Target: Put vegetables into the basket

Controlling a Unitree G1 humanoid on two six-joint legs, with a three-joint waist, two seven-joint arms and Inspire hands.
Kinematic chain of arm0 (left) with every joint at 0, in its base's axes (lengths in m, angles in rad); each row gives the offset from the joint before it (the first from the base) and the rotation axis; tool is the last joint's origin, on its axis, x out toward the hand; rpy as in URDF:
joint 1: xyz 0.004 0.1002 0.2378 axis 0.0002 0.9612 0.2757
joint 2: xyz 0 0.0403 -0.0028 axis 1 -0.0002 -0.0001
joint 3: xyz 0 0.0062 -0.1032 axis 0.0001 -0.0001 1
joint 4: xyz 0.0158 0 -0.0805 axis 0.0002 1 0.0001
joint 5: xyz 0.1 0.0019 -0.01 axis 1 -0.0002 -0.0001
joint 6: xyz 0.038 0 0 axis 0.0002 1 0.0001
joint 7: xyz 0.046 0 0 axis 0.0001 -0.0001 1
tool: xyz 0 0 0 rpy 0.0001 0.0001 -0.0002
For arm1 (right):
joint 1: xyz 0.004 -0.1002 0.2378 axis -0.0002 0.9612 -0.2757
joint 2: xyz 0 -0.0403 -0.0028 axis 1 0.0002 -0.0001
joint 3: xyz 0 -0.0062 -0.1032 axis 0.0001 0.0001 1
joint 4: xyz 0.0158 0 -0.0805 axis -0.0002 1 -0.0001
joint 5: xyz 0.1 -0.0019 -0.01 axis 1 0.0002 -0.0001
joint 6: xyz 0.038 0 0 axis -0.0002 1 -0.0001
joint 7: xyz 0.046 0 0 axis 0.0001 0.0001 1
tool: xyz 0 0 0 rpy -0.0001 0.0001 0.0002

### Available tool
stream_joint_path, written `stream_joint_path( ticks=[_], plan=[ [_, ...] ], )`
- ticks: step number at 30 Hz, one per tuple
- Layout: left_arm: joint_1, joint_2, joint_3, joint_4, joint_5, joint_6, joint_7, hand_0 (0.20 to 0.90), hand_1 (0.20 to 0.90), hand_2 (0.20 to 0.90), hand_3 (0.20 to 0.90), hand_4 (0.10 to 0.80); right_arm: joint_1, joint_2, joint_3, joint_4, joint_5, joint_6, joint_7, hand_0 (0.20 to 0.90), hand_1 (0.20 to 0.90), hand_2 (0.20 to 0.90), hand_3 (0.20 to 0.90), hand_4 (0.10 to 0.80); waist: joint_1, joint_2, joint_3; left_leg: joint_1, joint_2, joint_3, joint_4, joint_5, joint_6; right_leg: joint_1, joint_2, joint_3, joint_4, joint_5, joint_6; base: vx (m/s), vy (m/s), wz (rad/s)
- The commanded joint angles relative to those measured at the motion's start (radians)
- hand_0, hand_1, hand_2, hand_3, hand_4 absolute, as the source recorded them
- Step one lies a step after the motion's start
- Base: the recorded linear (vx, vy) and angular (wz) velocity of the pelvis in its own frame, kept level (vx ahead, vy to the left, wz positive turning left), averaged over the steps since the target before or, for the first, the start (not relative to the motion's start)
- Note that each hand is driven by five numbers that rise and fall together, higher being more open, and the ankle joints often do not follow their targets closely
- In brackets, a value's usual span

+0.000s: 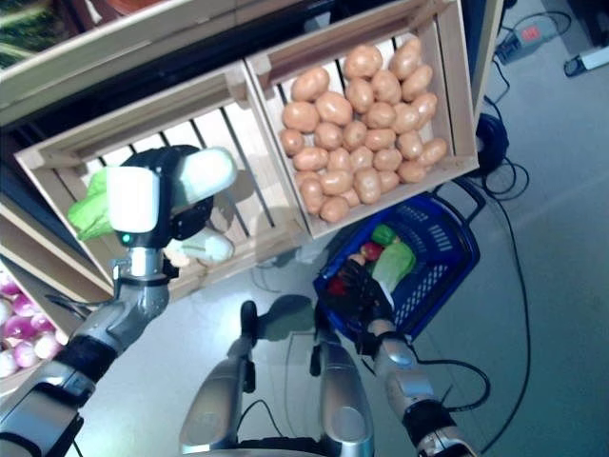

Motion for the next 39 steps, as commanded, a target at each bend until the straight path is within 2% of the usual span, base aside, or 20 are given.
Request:
stream_joint_path(
  ticks=[1, 2, 3, 5, 6, 7, 11, 12, 13, 15, 20, 24, 31, 39],
  plan=[
    [0.095, -0.009, 0.130, -0.143, -0.068, -0.120, 0.023, 0.300, 0.300, 0.300, 0.300, 0.400, 0.130, -0.003, -0.069, -0.172, -0.030, -0.090, 0.093, 0.900, 0.900, 0.900, 0.900, 0.800, 0.010, -0.022, -0.212, 0.009, -0.028, -0.022, -0.004, -0.057, -0.041, 0.114, -0.033, -0.024, -0.076, -0.003, 0.021, 0.197, -0.013, 0.13],
    [0.148, -0.030, 0.172, -0.178, -0.189, -0.207, -0.052, 0.300, 0.300, 0.300, 0.300, 0.400, 0.167, -0.008, -0.090, -0.219, -0.027, -0.102, 0.111, 0.900, 0.900, 0.900, 0.900, 0.800, 0.013, -0.021, -0.231, 0.028, -0.027, -0.025, -0.015, -0.056, -0.041, 0.137, -0.033, -0.027, -0.092, 0.000, 0.024, 0.163, -0.014, 0.15],
    [0.162, -0.037, 0.182, -0.187, -0.259, -0.256, -0.093, 0.300, 0.300, 0.300, 0.300, 0.400, 0.176, -0.010, -0.096, -0.232, -0.023, -0.115, 0.123, 0.900, 0.900, 0.900, 0.900, 0.800, 0.014, -0.021, -0.237, 0.033, -0.026, -0.025, -0.017, -0.057, -0.041, 0.142, -0.033, -0.028, -0.097, 0.001, 0.024, 0.184, -0.018, 0.21],
    [0.226, -0.071, 0.219, -0.266, -0.385, -0.308, -0.223, 0.300, 0.300, 0.300, 0.300, 0.400, 0.215, -0.009, -0.118, -0.300, -0.021, -0.104, 0.150, 0.900, 0.900, 0.900, 0.900, 0.800, 0.019, -0.022, -0.260, 0.049, -0.025, -0.026, -0.021, -0.060, -0.040, 0.166, -0.034, -0.033, -0.114, 0.005, 0.026, 0.150, -0.018, 0.15],
    [0.254, -0.097, 0.224, -0.305, -0.516, -0.364, -0.336, 0.300, 0.300, 0.300, 0.300, 0.400, 0.230, -0.011, -0.129, -0.349, -0.013, -0.100, 0.165, 0.900, 0.900, 0.900, 0.900, 0.800, 0.022, -0.022, -0.273, 0.059, -0.024, -0.027, -0.024, -0.062, -0.039, 0.178, -0.035, -0.034, -0.123, 0.009, 0.027, 0.168, -0.017, 0.05],
    [0.274, -0.125, 0.222, -0.345, -0.661, -0.385, -0.456, 0.300, 0.300, 0.300, 0.300, 0.400, 0.237, -0.012, -0.139, -0.394, 0.011, -0.091, 0.188, 0.900, 0.900, 0.900, 0.900, 0.800, 0.024, -0.022, -0.286, 0.070, -0.023, -0.026, -0.026, -0.065, -0.038, 0.190, -0.035, -0.035, -0.132, 0.012, 0.028, 0.151, -0.012, 0.05],
    [0.286, -0.177, 0.174, -0.386, -1.021, -0.364, -0.756, 0.300, 0.300, 0.300, 0.300, 0.400, 0.226, -0.014, -0.129, -0.470, 0.033, -0.099, 0.232, 0.900, 0.900, 0.900, 0.900, 0.800, 0.027, -0.020, -0.306, 0.097, -0.018, -0.020, -0.024, -0.077, -0.032, 0.214, -0.034, -0.031, -0.135, 0.008, 0.026, 0.104, -0.002, -0.02],
    [0.286, -0.181, 0.166, -0.390, -1.050, -0.361, -0.789, 0.300, 0.300, 0.300, 0.300, 0.400, 0.222, -0.016, -0.126, -0.481, 0.035, -0.098, 0.240, 0.900, 0.900, 0.900, 0.900, 0.800, 0.027, -0.020, -0.308, 0.101, -0.017, -0.019, -0.024, -0.078, -0.031, 0.216, -0.034, -0.030, -0.134, 0.007, 0.026, 0.142, -0.005, -0.06],
    [0.280, -0.192, 0.125, -0.416, -1.160, -0.326, -0.895, 0.300, 0.300, 0.300, 0.300, 0.400, 0.206, -0.029, -0.106, -0.538, 0.029, -0.083, 0.260, 0.900, 0.900, 0.900, 0.900, 0.800, 0.028, -0.019, -0.322, 0.117, -0.011, -0.017, -0.027, -0.082, -0.029, 0.232, -0.034, -0.027, -0.136, 0.004, 0.026, 0.126, -0.007, -0.07],
    [0.264, -0.194, 0.094, -0.431, -1.267, -0.286, -0.991, 0.300, 0.300, 0.300, 0.300, 0.400, 0.186, -0.049, -0.087, -0.577, 0.008, -0.067, 0.281, 0.900, 0.900, 0.900, 0.900, 0.800, 0.028, -0.020, -0.329, 0.130, -0.009, -0.017, -0.029, -0.087, -0.026, 0.242, -0.035, -0.024, -0.136, 0.001, 0.025, 0.115, -0.004, -0.06],
    [0.213, -0.186, 0.013, -0.441, -1.431, -0.199, -1.151, 0.300, 0.300, 0.300, 0.300, 0.400, 0.113, -0.109, -0.045, -0.647, 0.027, -0.039, 0.317, 0.900, 0.900, 0.900, 0.900, 0.800, 0.036, -0.026, -0.349, 0.158, -0.003, -0.014, -0.029, -0.102, -0.022, 0.270, -0.040, -0.023, -0.142, -0.003, 0.030, 0.077, -0.022, -0.03],
    [0.180, -0.199, -0.044, -0.437, -1.486, -0.154, -1.217, 0.300, 0.300, 0.300, 0.300, 0.400, 0.058, -0.099, -0.005, -0.660, 0.104, 0.018, 0.334, 0.900, 0.900, 0.900, 0.900, 0.800, 0.043, -0.032, -0.367, 0.177, -0.002, -0.011, -0.029, -0.111, -0.020, 0.288, -0.043, -0.019, -0.146, -0.005, 0.033, 0.074, -0.022, 0.01],
    [0.156, -0.189, -0.102, -0.452, -1.478, -0.093, -1.251, 0.300, 0.300, 0.300, 0.300, 0.400, 0.036, -0.092, 0.087, -0.644, 0.284, 0.233, 0.486, 0.900, 0.900, 0.900, 0.900, 0.800, 0.054, -0.041, -0.397, 0.207, 0.004, -0.007, -0.029, -0.126, -0.017, 0.319, -0.050, -0.018, -0.153, -0.010, 0.037, 0.060, -0.009, 0.01],
    [0.158, -0.171, -0.125, -0.457, -1.528, -0.095, -1.281, 0.300, 0.300, 0.300, 0.300, 0.400, 0.041, -0.115, 0.139, -0.625, 0.408, 0.398, 0.605, 0.900, 0.900, 0.900, 0.900, 0.800, 0.062, -0.049, -0.429, 0.217, 0.006, -0.010, -0.029, -0.134, -0.018, 0.332, -0.054, -0.021, -0.163, -0.008, 0.042, 0.010, -0.002, 0.00]
  ],
)
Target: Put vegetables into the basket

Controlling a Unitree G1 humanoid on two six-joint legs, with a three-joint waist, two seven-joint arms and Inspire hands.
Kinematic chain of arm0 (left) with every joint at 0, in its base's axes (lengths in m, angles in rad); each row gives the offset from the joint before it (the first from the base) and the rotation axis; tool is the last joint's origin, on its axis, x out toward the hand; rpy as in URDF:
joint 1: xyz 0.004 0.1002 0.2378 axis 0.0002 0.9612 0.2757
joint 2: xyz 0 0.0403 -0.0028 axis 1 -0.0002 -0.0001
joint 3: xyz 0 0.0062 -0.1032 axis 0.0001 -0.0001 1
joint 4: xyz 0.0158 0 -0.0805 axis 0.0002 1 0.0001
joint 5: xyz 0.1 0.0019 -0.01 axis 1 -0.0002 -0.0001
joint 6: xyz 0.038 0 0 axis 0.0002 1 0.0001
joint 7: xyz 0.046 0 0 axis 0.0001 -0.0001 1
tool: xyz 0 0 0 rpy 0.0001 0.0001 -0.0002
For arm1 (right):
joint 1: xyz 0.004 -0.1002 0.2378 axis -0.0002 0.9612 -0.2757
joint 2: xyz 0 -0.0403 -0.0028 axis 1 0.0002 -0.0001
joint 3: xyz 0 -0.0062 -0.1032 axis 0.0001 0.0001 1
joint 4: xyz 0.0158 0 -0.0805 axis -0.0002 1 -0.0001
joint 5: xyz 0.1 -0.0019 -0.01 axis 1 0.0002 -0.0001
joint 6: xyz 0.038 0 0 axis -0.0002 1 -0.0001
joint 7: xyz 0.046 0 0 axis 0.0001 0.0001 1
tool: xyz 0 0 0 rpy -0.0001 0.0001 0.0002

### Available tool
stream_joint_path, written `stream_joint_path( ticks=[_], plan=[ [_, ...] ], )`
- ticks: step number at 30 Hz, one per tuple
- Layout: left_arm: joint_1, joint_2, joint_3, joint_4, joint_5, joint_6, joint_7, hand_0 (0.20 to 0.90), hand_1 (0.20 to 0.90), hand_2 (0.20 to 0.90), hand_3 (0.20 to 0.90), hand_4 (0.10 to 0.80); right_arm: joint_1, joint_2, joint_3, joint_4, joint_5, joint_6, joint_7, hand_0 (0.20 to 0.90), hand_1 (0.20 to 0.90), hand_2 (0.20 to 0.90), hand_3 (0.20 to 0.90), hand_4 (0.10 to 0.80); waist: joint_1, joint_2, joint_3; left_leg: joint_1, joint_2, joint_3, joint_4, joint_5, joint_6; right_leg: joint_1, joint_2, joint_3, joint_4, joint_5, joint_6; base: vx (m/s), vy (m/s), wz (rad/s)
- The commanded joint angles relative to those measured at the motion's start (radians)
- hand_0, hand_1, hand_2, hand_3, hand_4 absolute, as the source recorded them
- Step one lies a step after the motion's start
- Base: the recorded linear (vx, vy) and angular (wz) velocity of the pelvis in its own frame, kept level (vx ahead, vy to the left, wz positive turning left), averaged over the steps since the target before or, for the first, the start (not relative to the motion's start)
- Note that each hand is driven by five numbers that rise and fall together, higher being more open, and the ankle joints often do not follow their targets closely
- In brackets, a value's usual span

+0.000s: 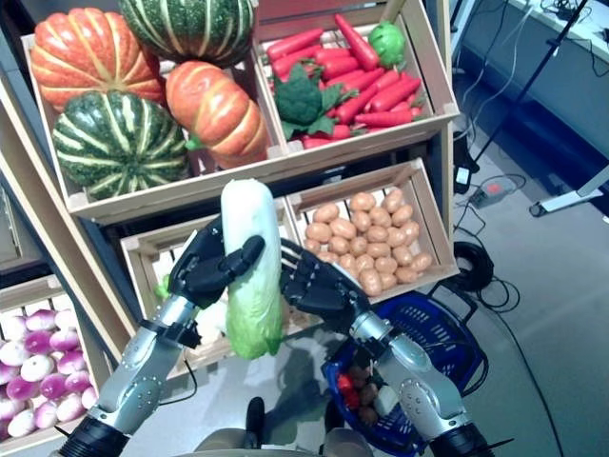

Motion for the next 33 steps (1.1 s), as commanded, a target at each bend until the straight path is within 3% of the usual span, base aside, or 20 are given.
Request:
stream_joint_path(
  ticks=[1, 11, 20, 28, 33],
  plan=[
    [-0.111, -0.027, -0.056, -0.099, -0.046, -0.094, -0.104, 0.300, 0.300, 0.300, 0.300, 0.400, -0.039, 0.030, 0.095, -0.059, 0.094, 0.032, 0.124, 0.900, 0.900, 0.900, 0.900, 0.800, 0.015, -0.044, -0.142, 0.013, 0.012, -0.005, 0.002, -0.090, -0.027, 0.053, -0.059, 0.000, 0.008, -0.037, 0.026, 0.000, 0.000, 0.00],
    [-0.100, -0.005, -0.029, -0.100, -0.008, -0.106, -0.087, 0.300, 0.300, 0.300, 0.300, 0.400, -0.016, 0.006, 0.047, -0.038, 0.185, 0.005, 0.084, 0.900, 0.900, 0.900, 0.900, 0.800, 0.010, -0.048, -0.160, 0.019, 0.012, -0.006, 0.002, -0.089, -0.026, 0.059, -0.061, 0.002, 0.004, -0.030, 0.031, 0.000, 0.000, 0.00],
    [-0.064, 0.018, 0.050, -0.102, 0.021, -0.121, -0.069, 0.300, 0.300, 0.300, 0.300, 0.400, 0.044, -0.028, -0.055, -0.049, 0.156, -0.016, 0.048, 0.900, 0.900, 0.900, 0.900, 0.800, -0.006, -0.049, -0.168, 0.014, 0.017, 0.005, 0.002, -0.086, -0.026, 0.050, -0.061, 0.005, 0.002, -0.025, 0.033, 0.000, 0.000, 0.00],
    [-0.065, -0.004, 0.126, -0.081, 0.030, -0.150, 0.005, 0.300, 0.300, 0.300, 0.300, 0.400, 0.059, -0.014, -0.123, -0.017, 0.173, -0.052, -0.007, 0.900, 0.900, 0.900, 0.900, 0.800, -0.013, -0.050, -0.167, 0.005, 0.021, 0.011, 0.002, -0.082, -0.027, 0.039, -0.060, 0.008, 0.003, -0.024, 0.031, -0.031, -0.004, -0.03],
    [-0.072, -0.016, 0.130, -0.080, 0.065, -0.151, 0.019, 0.300, 0.300, 0.300, 0.300, 0.400, 0.056, 0.002, -0.126, -0.023, 0.157, -0.038, -0.015, 0.900, 0.900, 0.900, 0.900, 0.800, -0.014, -0.048, -0.169, 0.002, 0.023, 0.011, 0.002, -0.082, -0.029, 0.037, -0.060, 0.006, 0.001, -0.023, 0.031, -0.006, -0.001, -0.01]
  ],
)
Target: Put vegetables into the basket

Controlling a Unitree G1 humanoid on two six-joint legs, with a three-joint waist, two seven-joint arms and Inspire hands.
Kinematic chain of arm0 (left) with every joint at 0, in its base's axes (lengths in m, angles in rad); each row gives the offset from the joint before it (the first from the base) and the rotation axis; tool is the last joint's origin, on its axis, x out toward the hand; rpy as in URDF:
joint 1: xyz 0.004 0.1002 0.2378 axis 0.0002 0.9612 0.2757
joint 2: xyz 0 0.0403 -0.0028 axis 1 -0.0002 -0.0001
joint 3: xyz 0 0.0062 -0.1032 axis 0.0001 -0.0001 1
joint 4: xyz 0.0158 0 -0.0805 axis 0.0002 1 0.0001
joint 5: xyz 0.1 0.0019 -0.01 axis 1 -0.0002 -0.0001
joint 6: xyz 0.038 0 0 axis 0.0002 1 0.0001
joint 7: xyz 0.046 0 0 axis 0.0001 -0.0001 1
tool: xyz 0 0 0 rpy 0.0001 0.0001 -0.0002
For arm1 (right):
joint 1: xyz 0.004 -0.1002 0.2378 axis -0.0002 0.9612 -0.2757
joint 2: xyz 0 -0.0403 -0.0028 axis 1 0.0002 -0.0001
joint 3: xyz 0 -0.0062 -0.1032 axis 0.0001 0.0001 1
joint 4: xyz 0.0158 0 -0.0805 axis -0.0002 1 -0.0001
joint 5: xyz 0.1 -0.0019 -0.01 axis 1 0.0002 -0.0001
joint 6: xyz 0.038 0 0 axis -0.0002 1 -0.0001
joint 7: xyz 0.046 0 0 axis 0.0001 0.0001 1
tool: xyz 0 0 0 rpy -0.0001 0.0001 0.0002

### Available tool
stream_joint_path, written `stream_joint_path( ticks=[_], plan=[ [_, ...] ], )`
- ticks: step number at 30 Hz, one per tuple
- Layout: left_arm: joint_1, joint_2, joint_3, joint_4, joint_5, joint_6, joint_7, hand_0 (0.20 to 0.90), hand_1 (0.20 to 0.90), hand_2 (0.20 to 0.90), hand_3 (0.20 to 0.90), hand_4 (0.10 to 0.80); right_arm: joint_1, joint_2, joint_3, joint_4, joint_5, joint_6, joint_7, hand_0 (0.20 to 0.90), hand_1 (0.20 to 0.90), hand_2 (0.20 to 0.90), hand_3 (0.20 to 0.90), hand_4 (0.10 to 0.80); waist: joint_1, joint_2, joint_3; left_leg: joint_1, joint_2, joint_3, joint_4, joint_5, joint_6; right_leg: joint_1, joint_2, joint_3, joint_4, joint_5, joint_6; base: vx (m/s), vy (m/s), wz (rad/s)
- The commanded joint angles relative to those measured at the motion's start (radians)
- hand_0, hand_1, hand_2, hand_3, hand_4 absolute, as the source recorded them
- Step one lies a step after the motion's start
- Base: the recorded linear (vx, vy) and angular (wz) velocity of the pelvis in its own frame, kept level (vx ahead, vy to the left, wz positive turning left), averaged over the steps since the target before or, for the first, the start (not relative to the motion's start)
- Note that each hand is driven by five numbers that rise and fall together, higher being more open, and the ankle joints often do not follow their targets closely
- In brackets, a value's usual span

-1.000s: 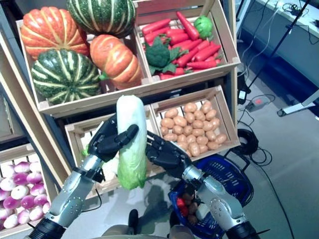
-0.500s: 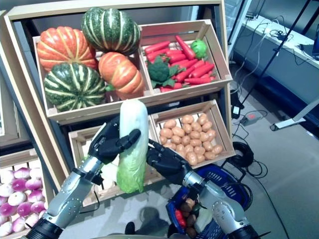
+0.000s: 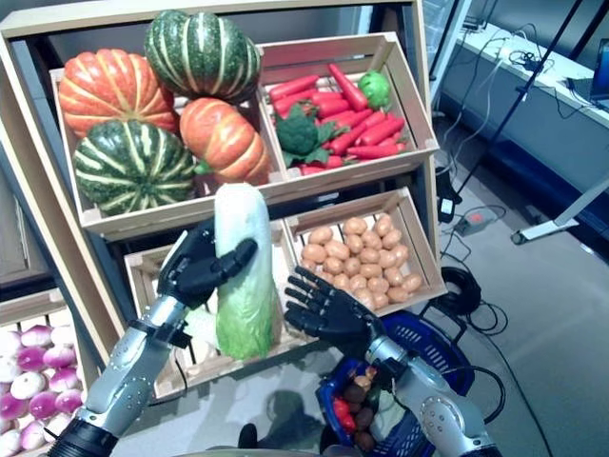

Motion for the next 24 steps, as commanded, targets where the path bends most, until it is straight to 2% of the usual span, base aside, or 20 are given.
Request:
stream_joint_path(
  ticks=[1, 8, 16, 24],
  plan=[
    [-0.090, -0.015, 0.063, -0.078, 0.018, -0.143, -0.012, 0.300, 0.300, 0.300, 0.300, 0.400, -0.062, 0.031, -0.035, -0.055, 0.049, -0.091, 0.012, 0.900, 0.900, 0.900, 0.900, 0.800, -0.009, -0.026, -0.074, 0.005, 0.023, -0.002, 0.006, -0.071, -0.036, 0.049, -0.058, -0.002, 0.001, -0.020, 0.035, 0.000, 0.000, 0.00],
    [-0.109, -0.022, 0.045, -0.060, -0.022, -0.106, -0.049, 0.300, 0.300, 0.300, 0.300, 0.400, -0.081, 0.025, -0.015, -0.065, 0.043, -0.058, 0.095, 0.900, 0.900, 0.900, 0.900, 0.800, -0.010, -0.026, -0.071, 0.003, 0.025, -0.002, 0.006, -0.070, -0.036, 0.046, -0.055, 0.001, 0.001, -0.021, 0.032, -0.021, -0.006, -0.03],
    [-0.137, -0.043, -0.047, -0.036, -0.098, -0.046, -0.126, 0.300, 0.300, 0.300, 0.300, 0.400, -0.127, 0.033, 0.071, -0.076, 0.049, 0.010, 0.167, 0.900, 0.900, 0.900, 0.900, 0.800, -0.008, -0.027, -0.079, 0.004, 0.025, -0.002, 0.006, -0.070, -0.036, 0.047, -0.053, 0.007, 0.001, -0.021, 0.034, 0.000, 0.000, 0.00],
    [-0.145, -0.054, -0.118, -0.034, -0.127, -0.016, -0.150, 0.300, 0.300, 0.300, 0.300, 0.400, -0.162, 0.041, 0.139, -0.096, 0.063, 0.052, 0.217, 0.900, 0.900, 0.900, 0.900, 0.800, -0.004, -0.029, -0.082, 0.003, 0.025, -0.002, 0.006, -0.069, -0.033, 0.046, -0.052, 0.010, 0.001, -0.021, 0.035, 0.000, 0.000, 0.00]
  ],
)
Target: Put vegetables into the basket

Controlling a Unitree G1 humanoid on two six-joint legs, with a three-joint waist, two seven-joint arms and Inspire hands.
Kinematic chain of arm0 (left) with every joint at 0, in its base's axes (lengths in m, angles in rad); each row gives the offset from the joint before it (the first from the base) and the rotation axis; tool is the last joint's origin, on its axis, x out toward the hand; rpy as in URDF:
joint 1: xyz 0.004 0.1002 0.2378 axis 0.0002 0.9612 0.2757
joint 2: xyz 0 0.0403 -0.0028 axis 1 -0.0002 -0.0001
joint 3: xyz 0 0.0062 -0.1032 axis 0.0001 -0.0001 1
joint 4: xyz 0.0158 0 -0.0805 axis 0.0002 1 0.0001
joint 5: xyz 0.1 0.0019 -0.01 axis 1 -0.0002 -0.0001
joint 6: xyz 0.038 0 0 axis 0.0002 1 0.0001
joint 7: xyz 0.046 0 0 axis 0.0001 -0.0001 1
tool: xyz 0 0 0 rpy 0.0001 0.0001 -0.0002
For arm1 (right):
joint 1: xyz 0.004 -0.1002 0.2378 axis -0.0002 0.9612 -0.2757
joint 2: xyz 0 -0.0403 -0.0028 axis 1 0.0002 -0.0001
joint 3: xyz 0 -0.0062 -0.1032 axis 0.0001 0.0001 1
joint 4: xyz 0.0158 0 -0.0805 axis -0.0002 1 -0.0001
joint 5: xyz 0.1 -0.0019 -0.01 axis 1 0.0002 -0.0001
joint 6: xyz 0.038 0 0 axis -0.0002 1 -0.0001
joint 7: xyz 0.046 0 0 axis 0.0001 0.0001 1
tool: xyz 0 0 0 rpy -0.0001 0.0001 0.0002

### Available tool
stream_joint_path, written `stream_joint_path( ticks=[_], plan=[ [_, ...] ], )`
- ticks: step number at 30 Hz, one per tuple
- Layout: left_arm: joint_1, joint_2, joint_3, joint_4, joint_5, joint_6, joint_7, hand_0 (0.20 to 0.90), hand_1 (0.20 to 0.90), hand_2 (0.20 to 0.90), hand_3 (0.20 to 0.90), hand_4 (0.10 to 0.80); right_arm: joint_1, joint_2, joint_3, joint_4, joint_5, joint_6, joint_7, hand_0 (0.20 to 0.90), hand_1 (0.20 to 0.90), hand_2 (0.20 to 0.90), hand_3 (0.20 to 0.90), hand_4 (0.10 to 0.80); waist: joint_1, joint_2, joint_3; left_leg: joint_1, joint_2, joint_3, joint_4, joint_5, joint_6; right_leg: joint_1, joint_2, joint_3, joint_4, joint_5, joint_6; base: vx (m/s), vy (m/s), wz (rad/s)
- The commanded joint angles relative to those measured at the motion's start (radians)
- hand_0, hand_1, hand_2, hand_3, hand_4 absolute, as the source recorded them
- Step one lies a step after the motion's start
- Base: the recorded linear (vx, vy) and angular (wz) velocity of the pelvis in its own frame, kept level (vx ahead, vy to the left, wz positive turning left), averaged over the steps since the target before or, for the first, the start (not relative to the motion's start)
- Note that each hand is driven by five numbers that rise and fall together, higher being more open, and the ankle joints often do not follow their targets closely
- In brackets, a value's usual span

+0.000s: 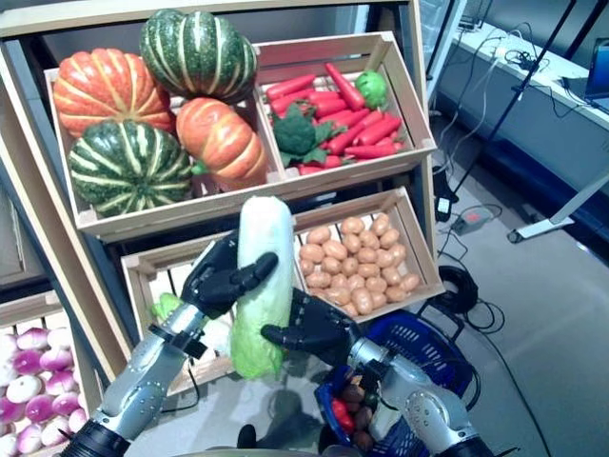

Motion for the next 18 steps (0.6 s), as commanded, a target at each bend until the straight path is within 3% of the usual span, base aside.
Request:
stream_joint_path(
  ticks=[1, 8, 17, 18],
  plan=[
    [-0.142, -0.037, 0.004, -0.036, -0.083, -0.071, -0.064, 0.300, 0.300, 0.300, 0.300, 0.400, -0.101, 0.030, 0.021, -0.098, 0.066, -0.020, 0.130, 0.900, 0.900, 0.900, 0.900, 0.800, -0.005, -0.024, -0.078, 0.002, 0.026, -0.017, 0.002, -0.069, -0.031, 0.053, -0.053, -0.008, 0.002, -0.024, 0.030, 0.000, 0.000, 0.00],
    [-0.148, -0.047, -0.027, -0.049, -0.102, -0.062, -0.081, 0.300, 0.300, 0.300, 0.300, 0.400, -0.115, 0.054, 0.087, -0.129, 0.087, 0.060, 0.226, 0.900, 0.900, 0.900, 0.900, 0.800, 0.001, -0.025, -0.086, -0.001, 0.023, -0.022, 0.002, -0.068, -0.030, 0.051, -0.052, -0.007, 0.002, -0.024, 0.031, 0.000, 0.000, 0.00],
    [-0.149, -0.039, -0.029, -0.062, -0.096, -0.097, -0.092, 0.300, 0.300, 0.300, 0.300, 0.400, -0.106, 0.032, 0.116, -0.116, 0.022, 0.091, 0.214, 0.900, 0.900, 0.900, 0.900, 0.800, 0.001, -0.023, -0.093, -0.001, 0.020, -0.025, 0.002, -0.065, -0.028, 0.052, -0.053, -0.004, 0.002, -0.023, 0.031, 0.000, 0.000, 0.00],
    [-0.148, -0.033, -0.026, -0.069, -0.087, -0.111, -0.095, 0.300, 0.300, 0.300, 0.300, 0.400, -0.100, 0.021, 0.113, -0.113, 0.020, 0.091, 0.205, 0.778, 0.778, 0.778, 0.778, 0.718, 0.001, -0.024, -0.093, -0.001, 0.021, -0.026, 0.002, -0.064, -0.028, 0.052, -0.053, -0.005, 0.002, -0.022, 0.032, 0.000, 0.000, 0.00]
  ],
)
